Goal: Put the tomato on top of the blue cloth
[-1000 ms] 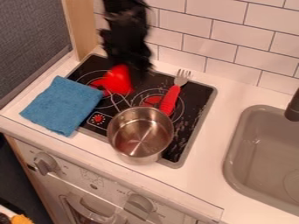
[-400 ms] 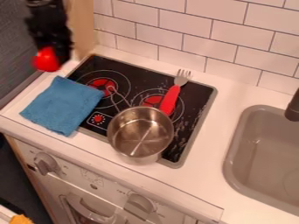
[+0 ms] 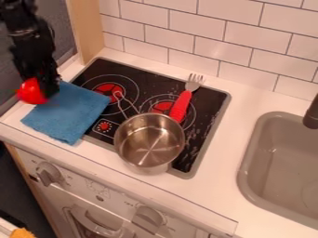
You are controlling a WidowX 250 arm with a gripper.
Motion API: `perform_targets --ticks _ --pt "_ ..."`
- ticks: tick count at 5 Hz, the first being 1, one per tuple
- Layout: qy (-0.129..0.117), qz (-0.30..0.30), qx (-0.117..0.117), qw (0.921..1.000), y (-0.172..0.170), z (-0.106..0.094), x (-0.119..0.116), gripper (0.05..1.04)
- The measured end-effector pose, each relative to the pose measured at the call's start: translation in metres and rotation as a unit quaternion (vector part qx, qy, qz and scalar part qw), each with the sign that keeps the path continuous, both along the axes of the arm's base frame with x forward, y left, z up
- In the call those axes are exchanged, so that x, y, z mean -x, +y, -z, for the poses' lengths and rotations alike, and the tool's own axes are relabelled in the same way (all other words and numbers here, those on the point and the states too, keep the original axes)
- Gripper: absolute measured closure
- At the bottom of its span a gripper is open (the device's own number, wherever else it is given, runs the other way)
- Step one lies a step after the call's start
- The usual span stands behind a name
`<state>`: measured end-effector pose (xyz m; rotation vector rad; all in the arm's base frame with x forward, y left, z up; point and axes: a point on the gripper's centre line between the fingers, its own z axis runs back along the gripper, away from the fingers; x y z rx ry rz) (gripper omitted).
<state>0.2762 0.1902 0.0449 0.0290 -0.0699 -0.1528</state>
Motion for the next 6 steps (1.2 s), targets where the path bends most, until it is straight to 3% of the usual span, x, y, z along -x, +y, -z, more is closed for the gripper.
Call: perform_targets --ticks 2,3,4,5,6 --pt "-0.014 0.030 -0.006 0.9994 -0.020 -0.002 0.002 0.542" --pt "-0.018 0.036 -0.013 0.9991 -0.021 -0.002 -0.002 0.476" --pt "-0.014 0.040 -0.013 0.9990 -0.023 -0.002 -0.002 0.154" --pt "-0.005 0.037 -0.001 0.9993 -0.033 -0.003 -0.003 0.070" --pt "-0.028 0.013 -0.007 0.9995 -0.033 -0.032 -0.008 0.075"
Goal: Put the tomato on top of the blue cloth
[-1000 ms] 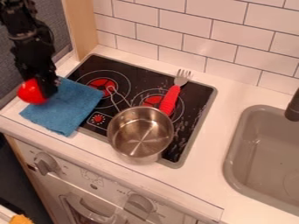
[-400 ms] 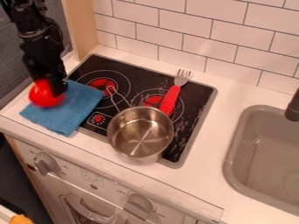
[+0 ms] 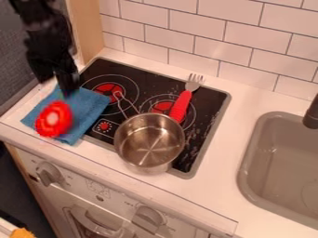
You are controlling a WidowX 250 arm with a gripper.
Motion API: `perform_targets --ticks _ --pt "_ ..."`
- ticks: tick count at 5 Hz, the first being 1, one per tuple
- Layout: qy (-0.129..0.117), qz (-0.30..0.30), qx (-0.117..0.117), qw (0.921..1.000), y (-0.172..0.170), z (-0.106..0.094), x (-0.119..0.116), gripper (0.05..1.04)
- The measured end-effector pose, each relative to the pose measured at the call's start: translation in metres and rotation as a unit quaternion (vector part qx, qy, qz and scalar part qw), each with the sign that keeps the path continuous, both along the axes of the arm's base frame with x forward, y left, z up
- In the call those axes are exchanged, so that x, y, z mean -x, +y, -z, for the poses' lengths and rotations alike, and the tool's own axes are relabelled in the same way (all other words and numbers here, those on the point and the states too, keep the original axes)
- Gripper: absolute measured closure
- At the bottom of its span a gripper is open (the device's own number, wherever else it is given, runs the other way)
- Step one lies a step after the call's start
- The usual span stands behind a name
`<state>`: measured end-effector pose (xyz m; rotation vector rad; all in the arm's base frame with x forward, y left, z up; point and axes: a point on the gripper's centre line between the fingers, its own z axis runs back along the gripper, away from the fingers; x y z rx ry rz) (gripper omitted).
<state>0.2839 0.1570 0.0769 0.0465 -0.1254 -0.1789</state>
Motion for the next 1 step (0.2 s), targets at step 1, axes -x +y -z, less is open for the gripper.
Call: perform_targets --ticks 1 --pt "-0.002 -0.012 0.011 0.9999 0.0012 -0.0117 -0.0018 0.080"
